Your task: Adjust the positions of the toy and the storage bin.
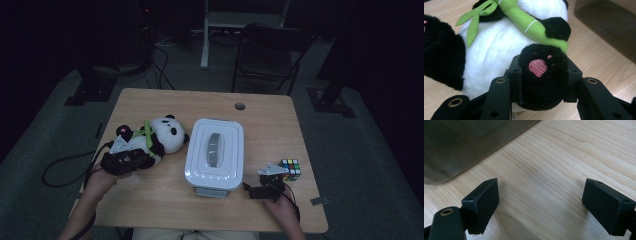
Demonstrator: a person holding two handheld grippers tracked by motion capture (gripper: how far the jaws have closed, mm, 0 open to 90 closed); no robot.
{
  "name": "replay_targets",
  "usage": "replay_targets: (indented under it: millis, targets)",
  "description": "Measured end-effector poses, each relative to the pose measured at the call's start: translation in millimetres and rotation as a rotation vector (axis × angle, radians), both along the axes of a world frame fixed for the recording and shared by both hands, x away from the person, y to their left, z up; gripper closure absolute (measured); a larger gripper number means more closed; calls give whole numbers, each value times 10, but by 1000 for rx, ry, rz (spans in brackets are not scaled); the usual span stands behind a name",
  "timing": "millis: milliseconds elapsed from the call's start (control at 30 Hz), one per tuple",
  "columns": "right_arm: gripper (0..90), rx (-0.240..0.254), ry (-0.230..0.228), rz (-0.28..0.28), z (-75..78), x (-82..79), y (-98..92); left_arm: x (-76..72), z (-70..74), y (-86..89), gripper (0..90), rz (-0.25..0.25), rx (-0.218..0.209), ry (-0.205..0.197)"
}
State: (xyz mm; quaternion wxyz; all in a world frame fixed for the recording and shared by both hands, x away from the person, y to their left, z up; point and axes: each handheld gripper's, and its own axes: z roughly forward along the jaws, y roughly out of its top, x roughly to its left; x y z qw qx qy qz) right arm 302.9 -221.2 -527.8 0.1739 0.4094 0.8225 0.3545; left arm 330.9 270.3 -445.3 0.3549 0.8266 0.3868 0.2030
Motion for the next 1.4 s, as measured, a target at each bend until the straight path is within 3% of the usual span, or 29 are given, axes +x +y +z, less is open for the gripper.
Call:
replay_targets:
  millis: [233, 367, 633, 800, 867, 967, 1100, 1400]
  targets:
    - [138, 0, 0, 0, 0, 0, -1, -6, 2, -2, 561, 7, -6, -6]
    - [136, 0, 2, -19, 0, -1, -5, -56, 16, 23, 493, -2, -33, -17]
    - [131, -4, 5, -33, 3, 0, 18, -245, 115, 100, 321, -15, -124, -40]
    - [127, -6, 7, -17, 4, -5, 14, -397, 182, 104, 179, -18, -134, -67]
    - [127, -6, 7, -16, 4, -5, 14, -452, 225, 99, 173, -18, -134, -85]
    - [127, -6, 6, -14, 4, -4, 12, -487, 251, 81, 106, -31, -136, -97]
    - [127, -4, 2, -14, 0, -6, 10, -485, 217, 12, 18, -89, -152, -72]
    - [127, -3, 1, -15, -2, -7, 9, -461, 117, -195, 23, -174, -138, -65]
